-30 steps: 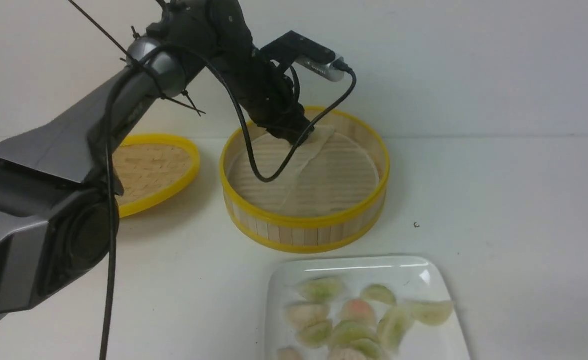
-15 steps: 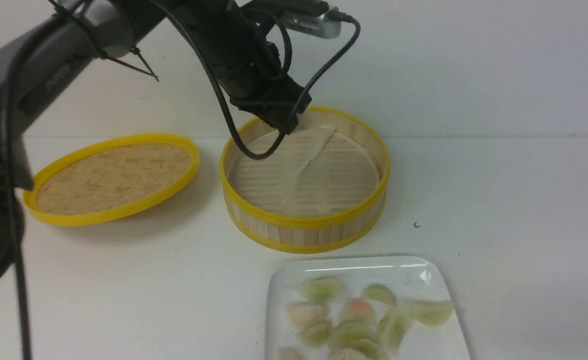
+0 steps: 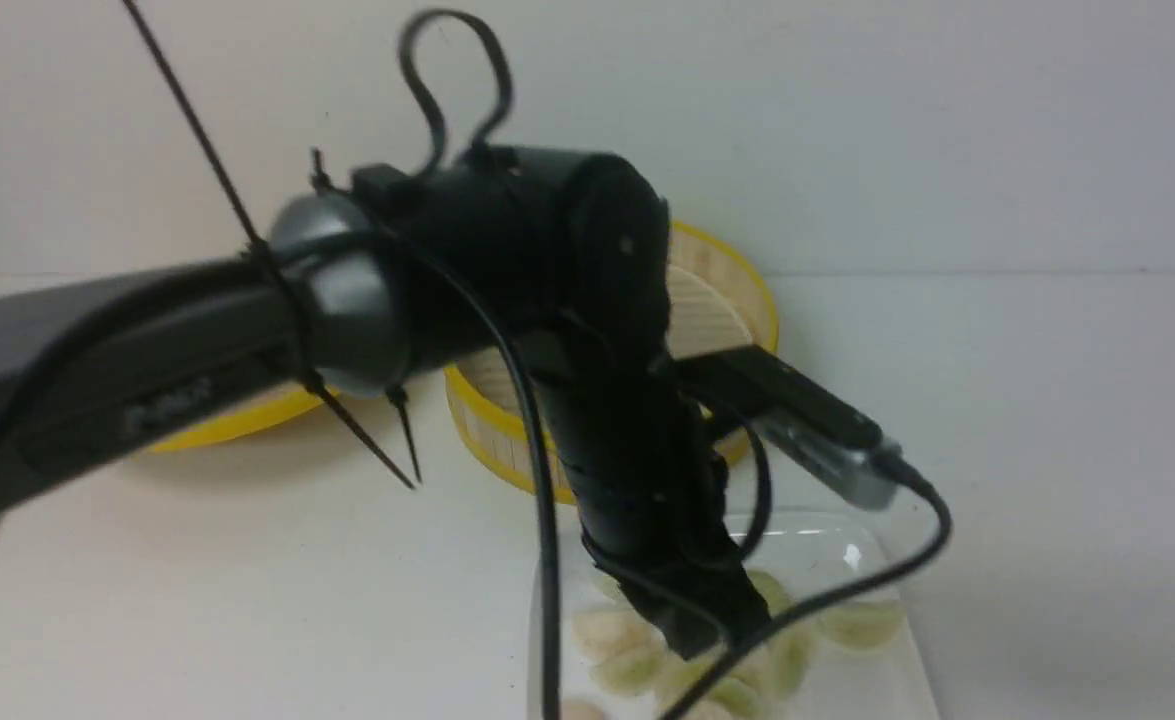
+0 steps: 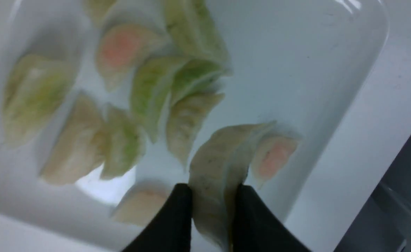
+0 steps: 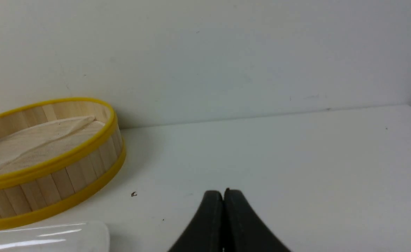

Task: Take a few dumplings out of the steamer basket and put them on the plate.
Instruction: Use the left arm to put the dumpling into the plate

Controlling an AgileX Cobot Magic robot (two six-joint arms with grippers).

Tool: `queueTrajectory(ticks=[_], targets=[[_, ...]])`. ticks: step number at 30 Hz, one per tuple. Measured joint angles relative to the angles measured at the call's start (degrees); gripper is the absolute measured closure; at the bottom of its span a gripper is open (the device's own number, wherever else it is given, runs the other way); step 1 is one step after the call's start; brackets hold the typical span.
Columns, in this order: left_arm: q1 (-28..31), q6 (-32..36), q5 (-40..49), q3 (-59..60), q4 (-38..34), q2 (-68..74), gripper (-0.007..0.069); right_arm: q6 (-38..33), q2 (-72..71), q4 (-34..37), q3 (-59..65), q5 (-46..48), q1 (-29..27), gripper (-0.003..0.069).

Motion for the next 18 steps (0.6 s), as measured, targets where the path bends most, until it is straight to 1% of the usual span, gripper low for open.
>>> queueTrajectory(ticks=[4, 6, 9, 11, 14, 15, 16, 18], targets=[[-4.0, 0.0, -3.6, 0.0, -0.2, 3.8, 0.0501, 0.0, 0.0, 0.0, 0.0, 0.0, 0.0, 0.0669], [-4.5, 0.0, -4.3, 0.0, -0.2, 4.7, 0.0501, 0.0, 0.0, 0.0, 0.0, 0.0, 0.0, 0.0669], [-5.3, 0.0, -7.9, 0.0, -0.4, 7.1, 0.0501, 0.0, 0.0, 0.0, 0.0, 0.0, 0.0, 0.0669], [-5.4, 0.0, -10.1, 0.0, -0.4, 8.1, 0.0486, 0.0, 0.0, 0.0, 0.0, 0.0, 0.0, 0.0669], [-5.4, -0.4, -12.8, 0.0, -0.8, 8.8, 0.0405, 0.0, 0.0, 0.0, 0.0, 0.0, 0.0, 0.0669], [-5.4, -0.4, -13.1, 0.0, -1.6, 8.8, 0.0346, 0.0, 0.0, 0.0, 0.0, 0.0, 0.0, 0.0669], [-5.4, -0.5, -13.1, 0.0, -2.1, 8.8, 0.0320, 0.0, 0.0, 0.0, 0.0, 0.0, 0.0, 0.0669], [-5.4, -0.6, -12.9, 0.0, -3.0, 8.4, 0.0241, 0.0, 0.0, 0.0, 0.0, 0.0, 0.0, 0.0669]])
